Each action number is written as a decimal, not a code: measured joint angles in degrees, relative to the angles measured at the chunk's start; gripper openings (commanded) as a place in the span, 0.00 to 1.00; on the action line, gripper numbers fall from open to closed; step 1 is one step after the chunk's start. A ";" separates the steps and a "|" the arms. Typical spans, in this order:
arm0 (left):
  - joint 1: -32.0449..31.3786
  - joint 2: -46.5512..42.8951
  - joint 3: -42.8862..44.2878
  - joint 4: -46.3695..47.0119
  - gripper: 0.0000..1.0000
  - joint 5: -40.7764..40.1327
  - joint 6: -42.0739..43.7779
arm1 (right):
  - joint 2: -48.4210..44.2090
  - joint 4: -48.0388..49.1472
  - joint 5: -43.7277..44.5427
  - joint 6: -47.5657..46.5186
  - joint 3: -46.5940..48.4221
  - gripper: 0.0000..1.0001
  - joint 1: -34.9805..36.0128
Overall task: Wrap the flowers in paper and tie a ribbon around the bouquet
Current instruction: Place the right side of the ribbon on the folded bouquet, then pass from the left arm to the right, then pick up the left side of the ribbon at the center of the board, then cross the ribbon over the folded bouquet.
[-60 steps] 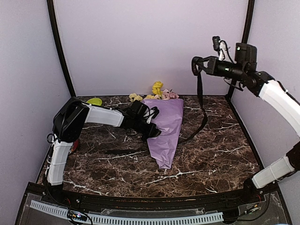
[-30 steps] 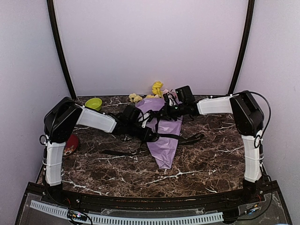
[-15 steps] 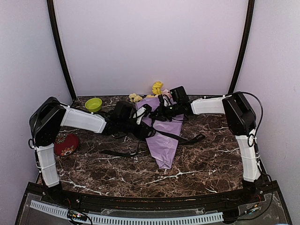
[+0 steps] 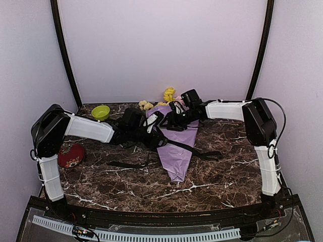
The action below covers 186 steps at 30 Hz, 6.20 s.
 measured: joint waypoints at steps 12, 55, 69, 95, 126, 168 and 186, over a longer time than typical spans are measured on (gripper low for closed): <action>0.00 1.09 1.07 -0.04 0.00 -0.42 -0.22 | -11.34 1.29 -1.01 -3.19 -12.92 0.37 0.00; 0.00 2.69 3.28 -1.92 0.24 0.17 -0.79 | -9.01 5.95 -5.22 -5.29 -17.25 0.00 1.79; -0.07 -12.66 -6.80 -15.91 0.63 -0.81 -5.53 | -8.98 5.25 -4.76 -4.70 -17.25 0.00 1.79; -2.08 -8.83 -13.99 -15.72 0.00 -16.15 -5.57 | -8.35 6.38 -5.07 -4.02 -17.46 0.00 1.81; -0.15 6.73 20.92 -5.53 0.00 -11.23 11.76 | -17.92 15.93 -9.90 4.33 -27.43 0.50 0.13; 7.74 12.26 28.39 -7.43 0.40 -19.06 11.72 | -13.55 17.88 -9.90 0.59 -20.28 0.00 -5.22; 7.06 1.84 9.46 -7.08 0.75 18.21 23.21 | -12.52 17.55 -4.04 3.04 -21.79 0.00 -6.03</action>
